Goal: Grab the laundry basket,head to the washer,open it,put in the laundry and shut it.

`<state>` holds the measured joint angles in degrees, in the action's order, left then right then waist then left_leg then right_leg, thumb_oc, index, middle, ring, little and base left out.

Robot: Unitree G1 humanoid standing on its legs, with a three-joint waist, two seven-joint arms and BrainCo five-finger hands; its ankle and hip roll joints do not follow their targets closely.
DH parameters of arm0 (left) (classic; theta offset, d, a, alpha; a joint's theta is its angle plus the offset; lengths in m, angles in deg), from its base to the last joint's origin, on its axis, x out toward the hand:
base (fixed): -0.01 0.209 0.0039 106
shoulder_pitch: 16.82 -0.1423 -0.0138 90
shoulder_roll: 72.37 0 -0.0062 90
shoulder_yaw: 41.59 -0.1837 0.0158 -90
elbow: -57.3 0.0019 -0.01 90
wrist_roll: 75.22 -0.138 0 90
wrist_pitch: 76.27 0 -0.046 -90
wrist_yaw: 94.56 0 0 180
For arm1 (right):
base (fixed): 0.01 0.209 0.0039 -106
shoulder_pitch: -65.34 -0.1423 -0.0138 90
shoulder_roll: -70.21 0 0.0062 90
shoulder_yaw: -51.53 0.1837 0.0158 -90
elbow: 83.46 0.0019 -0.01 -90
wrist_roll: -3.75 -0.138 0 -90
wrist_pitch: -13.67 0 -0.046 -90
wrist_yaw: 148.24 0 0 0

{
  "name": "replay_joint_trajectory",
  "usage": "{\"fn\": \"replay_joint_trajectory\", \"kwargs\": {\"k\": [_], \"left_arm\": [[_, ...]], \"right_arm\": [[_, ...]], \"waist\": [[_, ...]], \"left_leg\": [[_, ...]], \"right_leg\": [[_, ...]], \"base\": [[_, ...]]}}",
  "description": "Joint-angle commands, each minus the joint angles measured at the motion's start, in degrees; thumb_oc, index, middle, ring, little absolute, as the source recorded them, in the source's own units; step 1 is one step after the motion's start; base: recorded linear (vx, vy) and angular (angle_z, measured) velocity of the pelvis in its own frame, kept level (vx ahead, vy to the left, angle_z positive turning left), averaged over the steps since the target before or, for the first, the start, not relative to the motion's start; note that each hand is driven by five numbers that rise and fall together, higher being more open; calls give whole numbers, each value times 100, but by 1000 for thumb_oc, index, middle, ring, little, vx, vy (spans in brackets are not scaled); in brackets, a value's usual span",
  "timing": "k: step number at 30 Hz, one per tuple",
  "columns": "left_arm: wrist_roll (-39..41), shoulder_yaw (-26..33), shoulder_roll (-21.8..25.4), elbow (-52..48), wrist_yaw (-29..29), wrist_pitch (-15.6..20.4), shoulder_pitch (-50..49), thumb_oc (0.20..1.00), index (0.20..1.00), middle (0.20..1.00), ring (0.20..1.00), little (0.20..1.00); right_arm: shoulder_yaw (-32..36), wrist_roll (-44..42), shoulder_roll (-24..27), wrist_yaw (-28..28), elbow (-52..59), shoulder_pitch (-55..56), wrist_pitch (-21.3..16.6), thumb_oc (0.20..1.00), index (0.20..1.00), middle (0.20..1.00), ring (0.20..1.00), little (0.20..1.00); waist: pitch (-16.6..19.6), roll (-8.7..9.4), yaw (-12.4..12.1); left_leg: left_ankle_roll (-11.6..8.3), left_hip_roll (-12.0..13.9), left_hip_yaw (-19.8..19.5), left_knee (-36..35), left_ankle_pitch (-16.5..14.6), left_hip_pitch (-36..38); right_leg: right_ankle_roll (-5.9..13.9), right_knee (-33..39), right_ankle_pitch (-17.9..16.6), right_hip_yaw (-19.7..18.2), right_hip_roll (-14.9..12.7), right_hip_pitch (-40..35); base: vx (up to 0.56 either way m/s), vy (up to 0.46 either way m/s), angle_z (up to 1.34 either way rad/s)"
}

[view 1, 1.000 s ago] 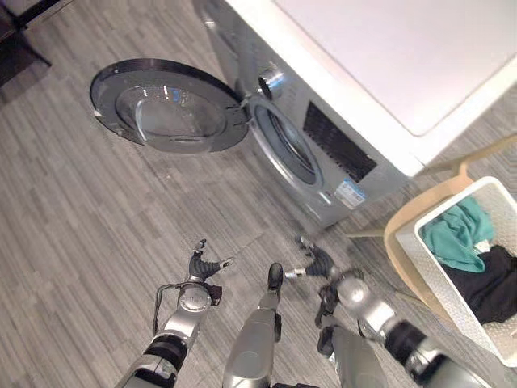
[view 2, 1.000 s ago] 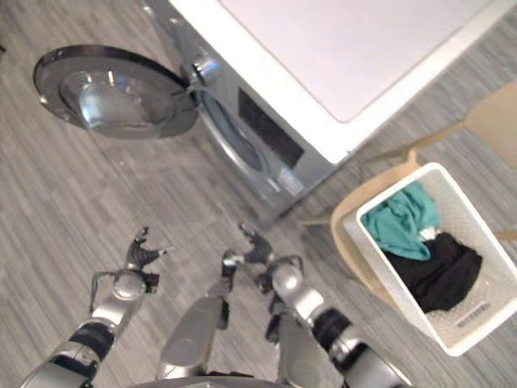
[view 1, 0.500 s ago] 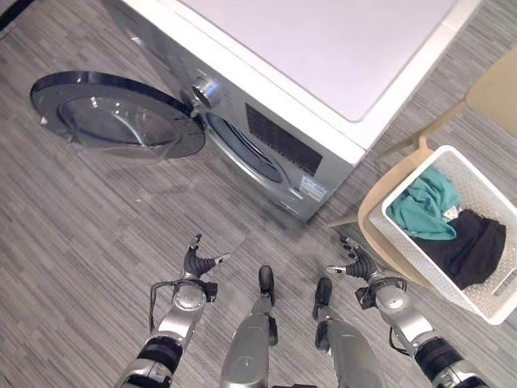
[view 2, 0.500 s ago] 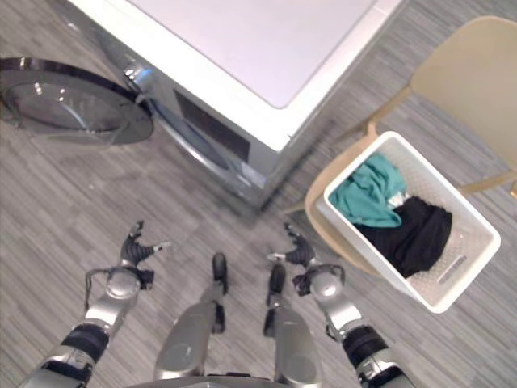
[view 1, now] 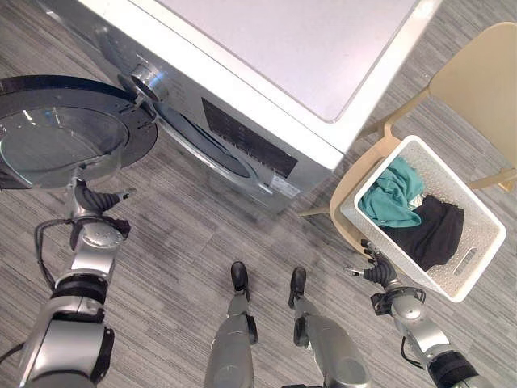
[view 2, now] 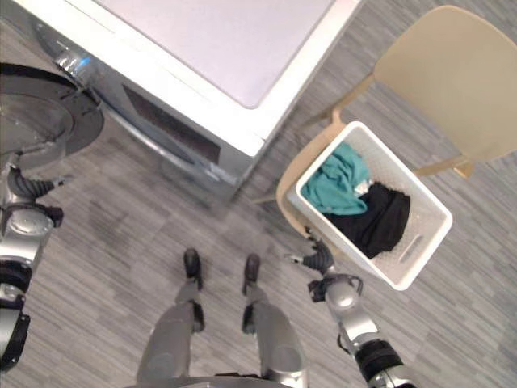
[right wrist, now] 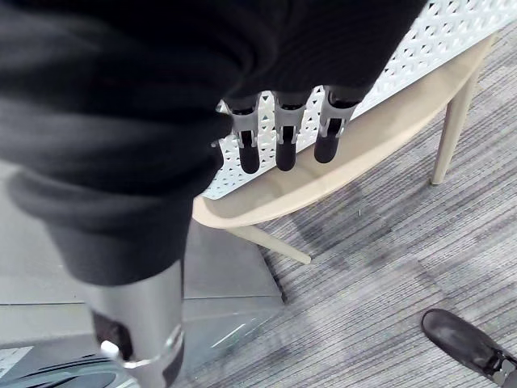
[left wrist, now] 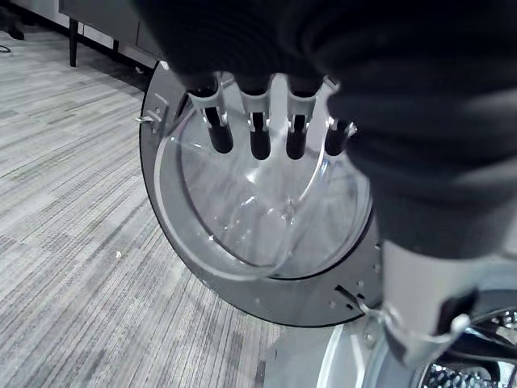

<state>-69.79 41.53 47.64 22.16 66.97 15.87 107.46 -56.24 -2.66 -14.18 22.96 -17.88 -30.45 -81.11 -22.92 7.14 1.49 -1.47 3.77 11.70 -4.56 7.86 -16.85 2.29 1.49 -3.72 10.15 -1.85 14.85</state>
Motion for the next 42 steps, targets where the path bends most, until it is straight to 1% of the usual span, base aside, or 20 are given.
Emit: {"fn": "replay_joint_trajectory", "kwargs": {"k": [1,10,14,18,19,20,23,24,26,28,29,31,32,34,35,36,37,39,40,42], "left_arm": [[-104,32,381,152,-180,21,-11,1000,1000,1000,1000,1000],[-73,523,696,667,-108,-42,-417,1000,1000,1000,1000,1000],[31,839,504,447,-162,-42,-863,1000,1000,1000,1000,1000],[148,1107,-30,-46,-178,27,-1586,1000,1000,1000,1000,1000],[214,1179,-221,-129,-160,42,-1790,1000,1000,1000,1000,1000],[234,1229,-600,-285,-144,51,-2180,1000,1000,1000,1000,1000],[250,1222,-813,-331,-124,47,-2356,1000,1000,1000,1000,1000],[301,1212,-1368,-280,41,17,-2804,1000,1000,1000,1000,1000],[286,1125,-1692,-96,144,-9,-3047,1000,1000,1000,1000,1000],[207,1038,-1859,-39,189,-27,-3111,1000,1000,1000,1000,1000],[108,929,-1974,45,257,-37,-3194,1000,1000,1000,1000,1000],[23,844,-2241,58,369,-27,-3403,1000,1000,1000,1000,1000],[-46,620,-2441,82,506,-59,-3460,1000,1000,1000,1000,1000],[-76,543,-2559,72,558,-69,-3533,1000,1000,1000,1000,1000],[-78,298,-2746,87,691,-41,-3601,1000,1000,1000,1000,1000],[-80,194,-2810,108,745,-26,-3606,1000,1000,1000,1000,1000],[-79,192,-2813,111,745,-23,-3603,1000,1000,1000,1000,1000],[-137,-46,-2898,122,825,5,-3601,1000,1000,1000,1000,1000],[-173,-182,-2933,116,887,26,-3641,1000,1000,1000,1000,1000],[-199,-218,-2935,141,904,42,-3644,1000,1000,1000,1000,1000]], "right_arm": [[46,-268,-50,9,305,30,-238,1000,1000,1000,1000,1000],[116,-332,56,22,681,-87,-361,1000,1000,1000,1000,1000],[97,-265,95,52,943,-138,-363,1000,1000,1000,1000,1000],[131,-16,191,103,1253,-122,-318,1000,1000,1000,1000,1000],[143,82,229,131,1342,-127,-294,1000,1000,1000,1000,1000],[186,273,272,181,1490,-142,-258,1000,1000,1000,1000,1000],[179,348,297,205,1562,-126,-257,1000,1000,1000,1000,1000],[236,589,363,277,1774,-121,-195,1000,1000,1000,1000,1000],[226,659,329,262,1833,-218,-200,1000,1000,1000,1000,1000],[247,730,343,261,1890,-205,-214,1000,1000,1000,1000,1000],[272,874,373,262,1921,-169,-218,1000,1000,1000,1000,1000],[279,1092,477,240,1941,-164,-191,1000,1000,1000,1000,1000],[280,1192,549,177,1966,-151,-171,1000,1000,1000,1000,1000],[222,1279,625,209,1939,-199,-149,1000,1000,1000,1000,1000],[36,1429,725,207,1781,-371,-104,1000,1000,1000,1000,1000],[-42,1473,758,230,1698,-444,-69,1000,1000,1000,1000,1000],[-44,1474,760,229,1693,-449,-70,1000,1000,1000,1000,1000],[-213,1617,814,211,1486,-627,-40,1000,1000,1000,1000,1000],[-404,1780,886,206,1301,-830,-22,1000,1000,1000,1000,1000],[-505,1861,915,209,1184,-927,-14,1000,1000,1000,1000,1000]], "waist": [[-33,178,-138],[-78,190,-216],[-106,191,-262],[-5,160,-268],[16,148,-272],[69,120,-297],[103,94,-301],[325,44,-350],[458,-24,-477],[523,-71,-437],[597,-105,-339],[717,-247,-278],[762,-279,-203],[792,-313,-198],[772,-382,-258],[748,-395,-303],[744,-399,-294],[740,-378,-356],[766,-427,-420],[769,-457,-458]], "left_leg": [[-29,-111,103,349,-455,-257],[-5,-33,259,444,-589,-152],[14,-4,339,545,-680,-49],[60,6,478,688,-843,160],[80,23,544,718,-883,245],[99,71,684,762,-937,421],[84,97,772,764,-943,522],[14,161,1029,686,-887,777],[-69,288,1311,702,-894,955],[-94,312,1329,744,-914,1026],[-110,327,1321,785,-935,1078],[-152,393,1378,1060,-1045,1198],[-252,609,1415,1574,-1064,1158],[-320,740,1414,1834,-1051,1148],[-377,774,962,2275,-913,1061],[-361,693,606,2340,-913,972],[-361,694,596,2348,-918,968],[-241,460,162,2109,-905,736],[-268,363,-97,1744,-759,644],[-309,322,-197,1548,-632,618]], "right_leg": [[646,-648,209,0,-524,98],[659,-702,163,-67,-518,113],[635,-762,182,-148,-503,96],[628,-930,248,-288,-502,59],[624,-1046,271,-287,-507,56],[617,-1296,355,-188,-536,41],[624,-1377,389,-105,-552,9],[542,-1200,488,168,-447,-165],[464,-1085,469,902,-622,-249],[439,-990,537,1006,-642,-359],[380,-947,633,854,-528,-428],[324,-852,675,718,-470,-600],[210,-723,772,647,-398,-862],[158,-638,808,620,-356,-1008],[29,-584,902,433,-235,-1205],[-3,-556,922,345,-194,-1275],[-4,-554,924,354,-193,-1282],[-37,-524,862,267,-211,-1299],[-7,-507,884,182,-152,-1365],[7,-489,897,124,-119,-1407]], "base": [[73,27,-3],[32,23,-9],[15,-14,-18],[40,1,-35],[70,9,-43],[55,-5,-46],[72,-58,-57],[132,-161,-80],[119,-207,-80],[71,-178,-100],[134,-231,-45],[175,-220,16],[119,-220,-1],[109,-202,-20],[131,-151,-9],[89,-86,-16],[-42,-49,-37],[10,-20,-71],[105,8,-72],[86,40,-36]]}}
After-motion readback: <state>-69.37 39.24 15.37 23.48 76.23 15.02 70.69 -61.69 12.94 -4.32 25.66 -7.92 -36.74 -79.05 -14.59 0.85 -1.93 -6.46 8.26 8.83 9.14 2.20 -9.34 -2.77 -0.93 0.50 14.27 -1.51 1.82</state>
